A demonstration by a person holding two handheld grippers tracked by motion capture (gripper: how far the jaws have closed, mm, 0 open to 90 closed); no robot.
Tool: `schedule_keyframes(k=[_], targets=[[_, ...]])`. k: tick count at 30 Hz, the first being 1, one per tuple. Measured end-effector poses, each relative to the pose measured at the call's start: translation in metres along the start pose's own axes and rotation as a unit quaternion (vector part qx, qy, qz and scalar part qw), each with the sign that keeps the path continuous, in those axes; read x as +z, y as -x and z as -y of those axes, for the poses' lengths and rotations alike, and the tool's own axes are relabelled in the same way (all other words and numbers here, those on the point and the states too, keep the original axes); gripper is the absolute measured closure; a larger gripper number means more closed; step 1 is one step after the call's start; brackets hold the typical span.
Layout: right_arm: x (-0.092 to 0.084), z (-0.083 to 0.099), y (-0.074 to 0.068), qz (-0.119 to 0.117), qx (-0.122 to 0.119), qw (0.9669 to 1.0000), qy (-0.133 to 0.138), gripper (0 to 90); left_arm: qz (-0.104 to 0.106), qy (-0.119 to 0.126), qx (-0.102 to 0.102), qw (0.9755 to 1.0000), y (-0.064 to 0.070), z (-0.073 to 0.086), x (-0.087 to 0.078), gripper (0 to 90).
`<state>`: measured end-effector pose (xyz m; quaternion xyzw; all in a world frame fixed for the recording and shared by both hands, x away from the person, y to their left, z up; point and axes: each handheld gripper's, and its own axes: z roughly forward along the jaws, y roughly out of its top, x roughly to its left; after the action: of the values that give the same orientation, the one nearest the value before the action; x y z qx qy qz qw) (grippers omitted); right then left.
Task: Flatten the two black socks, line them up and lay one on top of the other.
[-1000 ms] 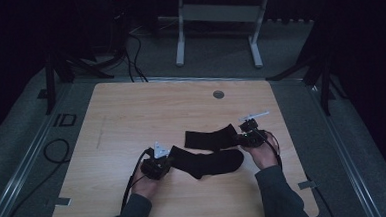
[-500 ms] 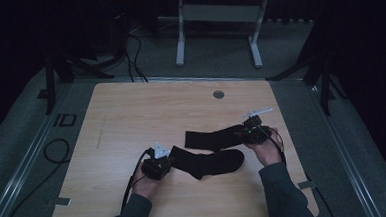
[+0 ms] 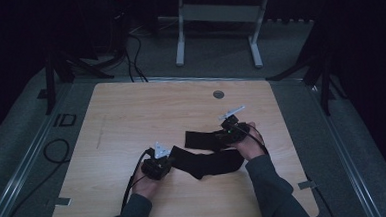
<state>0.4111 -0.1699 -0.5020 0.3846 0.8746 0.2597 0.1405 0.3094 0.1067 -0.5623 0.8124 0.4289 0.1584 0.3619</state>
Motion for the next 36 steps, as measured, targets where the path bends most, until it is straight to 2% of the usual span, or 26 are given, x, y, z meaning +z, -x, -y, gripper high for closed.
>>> schedule_keyframes(k=[4, 6, 9, 13, 16, 17, 18, 20, 23, 24, 25, 26, 29, 30, 31, 32, 33, 34, 35, 36], targets=[[0.01, -0.005, -0.006, -0.011, -0.011, 0.9999, -0.002, 58.6, 0.0, 0.0, 0.0, 1.0, 0.0, 0.0, 0.0, 88.9], [0.022, -0.008, -0.013, -0.019, -0.029, 0.9993, -0.013, 57.6, 0.001, 0.001, 0.001, 1.0, 0.0, 0.0, 0.0, 88.9], [0.03, -0.011, -0.018, -0.023, -0.042, 0.9986, -0.019, 56.1, 0.001, 0.001, 0.0, 1.0, 0.0, 0.0, 0.0, 88.8], [0.041, -0.017, -0.025, -0.029, -0.052, 0.9977, -0.032, 54.2, 0.001, 0.001, 0.0, 1.0, 0.0, 0.0, 0.0, 88.7], [0.051, -0.017, -0.027, -0.028, -0.041, 0.9976, -0.048, 52.5, 0.001, 0.001, 0.0, 1.0, 0.001, 0.0, 0.0, 88.4], [0.051, -0.017, -0.027, -0.028, -0.041, 0.9976, -0.048, 52.5, 0.001, 0.001, 0.0, 1.0, 0.001, 0.0, 0.0, 88.4], [0.053, -0.016, -0.027, -0.038, -0.028, 0.9978, -0.046, 51.6, 0.001, 0.001, 0.0, 1.0, 0.001, 0.0, 0.0, 88.4], [0.053, -0.016, -0.026, -0.041, -0.022, 0.9979, -0.046, 51.4, 0.001, 0.001, -0.001, 1.0, 0.001, 0.0, 0.0, 88.4], [0.054, -0.018, -0.027, -0.038, -0.018, 0.9978, -0.051, 52.5, 0.001, 0.002, -0.001, 1.0, 0.001, 0.0, 0.0, 88.3], [0.054, -0.019, -0.029, -0.033, -0.016, 0.998, -0.052, 56.8, 0.0, 0.003, -0.001, 1.0, 0.002, 0.0, 0.001, 88.3], [0.054, -0.019, -0.029, -0.033, -0.016, 0.998, -0.052, 56.8, 0.0, 0.003, -0.001, 1.0, 0.002, 0.0, 0.001, 88.2], [0.054, -0.02, -0.031, -0.031, -0.014, 0.9982, -0.05, 65.2, 0.0, 0.003, -0.002, 1.0, 0.002, 0.0, 0.001, 88.2], [0.054, -0.021, -0.034, -0.027, -0.011, 0.9984, -0.049, 69.1, 0.0, 0.004, -0.002, 1.0, 0.002, 0.0, 0.001, 88.1], [0.055, -0.022, -0.035, -0.025, -0.007, 0.9985, -0.048, 73.2, 0.0, 0.004, -0.002, 1.0, 0.002, 0.0, 0.001, 87.8], [0.055, -0.022, -0.035, -0.025, -0.007, 0.9985, -0.048, 73.2, 0.0, 0.004, -0.002, 1.0, 0.002, 0.0, 0.001, 87.7], [0.055, -0.023, -0.036, -0.023, -0.003, 0.9986, -0.048, 79.0, 0.0, 0.005, -0.003, 1.0, 0.002, 0.0, 0.001, 87.6], [0.055, -0.023, -0.036, -0.023, -0.003, 0.9986, -0.048, 79.0, 0.0, 0.005, -0.003, 1.0, 0.002, 0.0, 0.001, 87.6], [0.056, -0.023, -0.037, -0.027, 0.008, 0.9986, -0.045, 82.4, 0.0, 0.005, -0.003, 1.0, 0.002, 0.0, 0.001, 87.6], [0.056, -0.023, -0.037, -0.027, 0.008, 0.9986, -0.045, 82.4, 0.0, 0.004, -0.003, 1.0, 0.002, 0.0, 0.001, 87.6], [0.056, -0.023, -0.035, -0.034, 0.025, 0.9981, -0.044, 83.3, 0.001, 0.004, -0.003, 1.0, 0.003, 0.0, 0.001, 87.4]])
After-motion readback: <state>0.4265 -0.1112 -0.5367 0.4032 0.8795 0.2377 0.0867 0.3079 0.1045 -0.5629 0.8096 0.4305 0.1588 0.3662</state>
